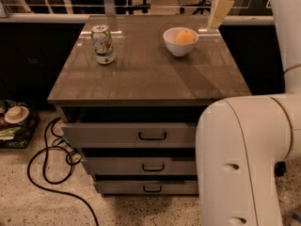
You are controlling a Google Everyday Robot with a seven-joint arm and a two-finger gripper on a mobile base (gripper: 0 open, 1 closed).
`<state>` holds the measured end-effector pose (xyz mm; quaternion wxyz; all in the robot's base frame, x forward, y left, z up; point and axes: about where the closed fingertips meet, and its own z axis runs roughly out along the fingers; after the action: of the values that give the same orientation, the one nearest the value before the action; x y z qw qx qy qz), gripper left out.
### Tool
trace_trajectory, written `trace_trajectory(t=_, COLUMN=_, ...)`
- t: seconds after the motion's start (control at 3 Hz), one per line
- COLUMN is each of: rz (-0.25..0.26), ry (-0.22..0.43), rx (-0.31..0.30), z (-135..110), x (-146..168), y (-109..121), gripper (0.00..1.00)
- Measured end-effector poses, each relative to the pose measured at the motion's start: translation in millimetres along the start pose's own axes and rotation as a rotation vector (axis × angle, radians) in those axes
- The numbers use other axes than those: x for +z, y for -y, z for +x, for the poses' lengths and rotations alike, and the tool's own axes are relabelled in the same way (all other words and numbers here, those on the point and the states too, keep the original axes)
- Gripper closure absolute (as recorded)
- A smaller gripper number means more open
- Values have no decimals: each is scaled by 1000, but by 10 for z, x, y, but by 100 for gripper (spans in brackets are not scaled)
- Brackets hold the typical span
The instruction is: Pick orange from white bowl and place on counter
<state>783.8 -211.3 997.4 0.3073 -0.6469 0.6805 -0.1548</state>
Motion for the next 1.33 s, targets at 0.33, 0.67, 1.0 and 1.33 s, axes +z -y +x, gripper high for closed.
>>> trace_trajectory(t=0.33, rz=-19, ry=11, rx=12, z=-149, x=185, y=-21, gripper=0)
trace_trajectory(t=0.67, rz=-43, ry=-17, rx=-4, z=-258, x=319, y=-51, gripper=0)
trace_trajectory(t=1.0, rz=-74, ry=-30, rx=-8, z=-320, x=528, y=-119, gripper=0)
trace_trajectory(t=1.33, rz=-60, ry=-35, rx=1, z=-298, x=759, y=-93, gripper=0)
